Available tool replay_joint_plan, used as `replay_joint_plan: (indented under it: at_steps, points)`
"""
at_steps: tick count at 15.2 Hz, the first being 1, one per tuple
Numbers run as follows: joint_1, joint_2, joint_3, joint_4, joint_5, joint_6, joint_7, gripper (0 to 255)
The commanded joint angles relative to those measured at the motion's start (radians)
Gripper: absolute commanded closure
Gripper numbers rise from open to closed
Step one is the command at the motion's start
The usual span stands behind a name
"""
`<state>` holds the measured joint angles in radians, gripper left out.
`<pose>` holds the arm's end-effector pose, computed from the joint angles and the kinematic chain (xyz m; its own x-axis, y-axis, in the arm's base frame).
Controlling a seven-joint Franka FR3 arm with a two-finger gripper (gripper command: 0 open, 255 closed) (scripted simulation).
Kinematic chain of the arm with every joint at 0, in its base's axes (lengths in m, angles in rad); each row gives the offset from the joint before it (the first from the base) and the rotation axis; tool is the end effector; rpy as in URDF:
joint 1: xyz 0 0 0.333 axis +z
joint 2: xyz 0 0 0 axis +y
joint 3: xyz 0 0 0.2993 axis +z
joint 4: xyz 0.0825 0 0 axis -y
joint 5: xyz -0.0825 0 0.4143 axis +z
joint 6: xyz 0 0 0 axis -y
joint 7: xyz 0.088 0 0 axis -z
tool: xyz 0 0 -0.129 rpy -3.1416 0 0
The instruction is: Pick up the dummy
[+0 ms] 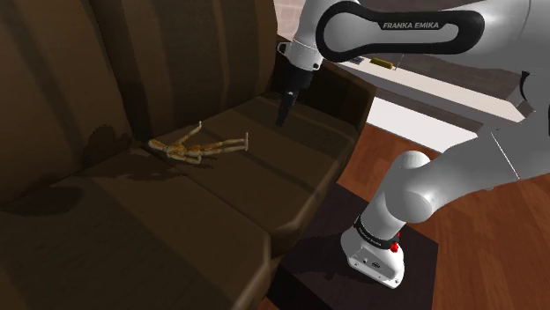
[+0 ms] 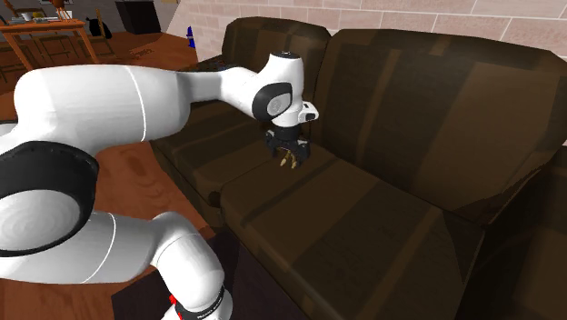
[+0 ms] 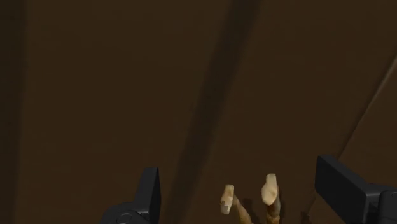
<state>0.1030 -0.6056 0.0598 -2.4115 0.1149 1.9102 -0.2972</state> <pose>0.4135 0.0796 0.4904 0.9081 0.4010 0.1206 0.4084 -0.9117 -0.0442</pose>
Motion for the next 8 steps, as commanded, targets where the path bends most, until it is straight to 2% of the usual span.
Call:
replay_joint_plan:
  at_steps: [1, 8]
  points:
    - [0.020, 0.053, 0.000, -0.003, 0.018, 0.080, -0.037, 0]
    - [0.091, 0.269, 0.003, 0.052, 0.092, 0.308, -0.176, 0]
